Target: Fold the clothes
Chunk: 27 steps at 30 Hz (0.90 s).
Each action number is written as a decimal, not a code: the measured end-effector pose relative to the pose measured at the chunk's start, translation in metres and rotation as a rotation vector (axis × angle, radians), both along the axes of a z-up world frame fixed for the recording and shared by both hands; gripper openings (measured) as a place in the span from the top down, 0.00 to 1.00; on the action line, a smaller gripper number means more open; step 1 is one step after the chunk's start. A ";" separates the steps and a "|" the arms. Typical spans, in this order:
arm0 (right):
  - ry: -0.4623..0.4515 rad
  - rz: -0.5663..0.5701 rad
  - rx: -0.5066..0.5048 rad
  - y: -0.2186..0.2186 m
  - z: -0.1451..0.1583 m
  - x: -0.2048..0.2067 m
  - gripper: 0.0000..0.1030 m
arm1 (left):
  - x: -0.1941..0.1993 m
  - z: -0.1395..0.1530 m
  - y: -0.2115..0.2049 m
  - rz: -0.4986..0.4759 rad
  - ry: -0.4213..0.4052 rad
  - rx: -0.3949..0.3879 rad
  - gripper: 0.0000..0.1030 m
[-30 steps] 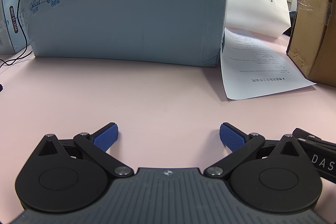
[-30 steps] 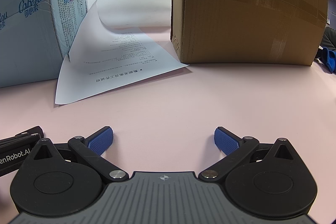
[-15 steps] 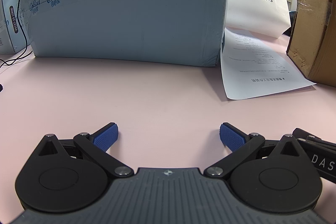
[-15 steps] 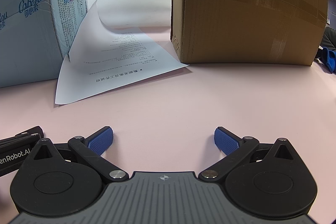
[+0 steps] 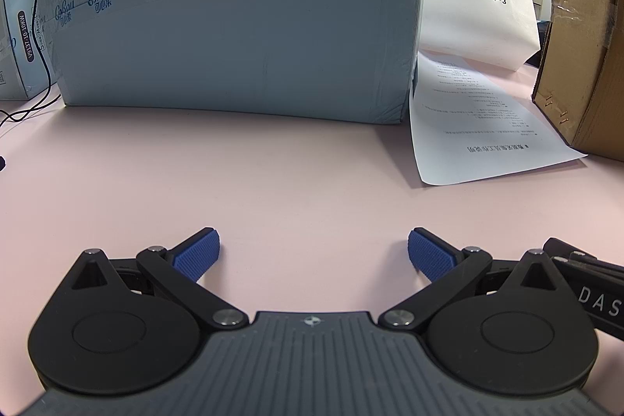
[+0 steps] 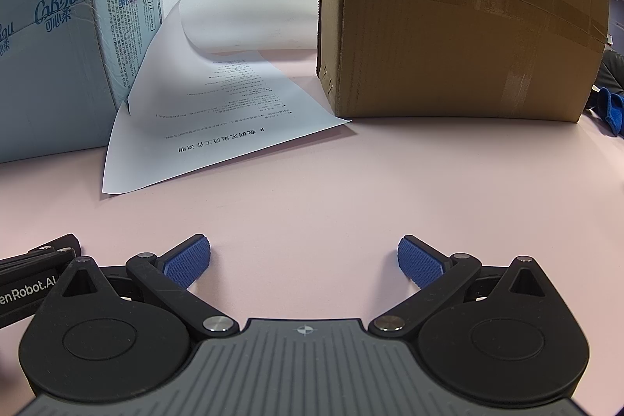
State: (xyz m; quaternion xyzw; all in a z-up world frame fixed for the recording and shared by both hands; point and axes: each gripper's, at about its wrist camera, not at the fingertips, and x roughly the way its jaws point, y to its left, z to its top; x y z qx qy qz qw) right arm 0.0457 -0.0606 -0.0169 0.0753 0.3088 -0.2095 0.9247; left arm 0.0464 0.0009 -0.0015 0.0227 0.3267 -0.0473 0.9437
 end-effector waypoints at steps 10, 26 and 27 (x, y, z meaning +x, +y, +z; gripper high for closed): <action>0.000 0.000 0.000 0.000 0.000 0.000 0.00 | 0.000 0.000 0.000 0.000 0.000 0.000 0.00; 0.000 0.000 0.000 0.000 -0.001 0.001 0.00 | 0.000 0.000 0.000 0.000 0.000 0.000 0.00; 0.000 0.000 0.000 0.001 0.000 0.000 0.00 | 0.000 0.000 0.000 0.000 0.000 0.000 0.00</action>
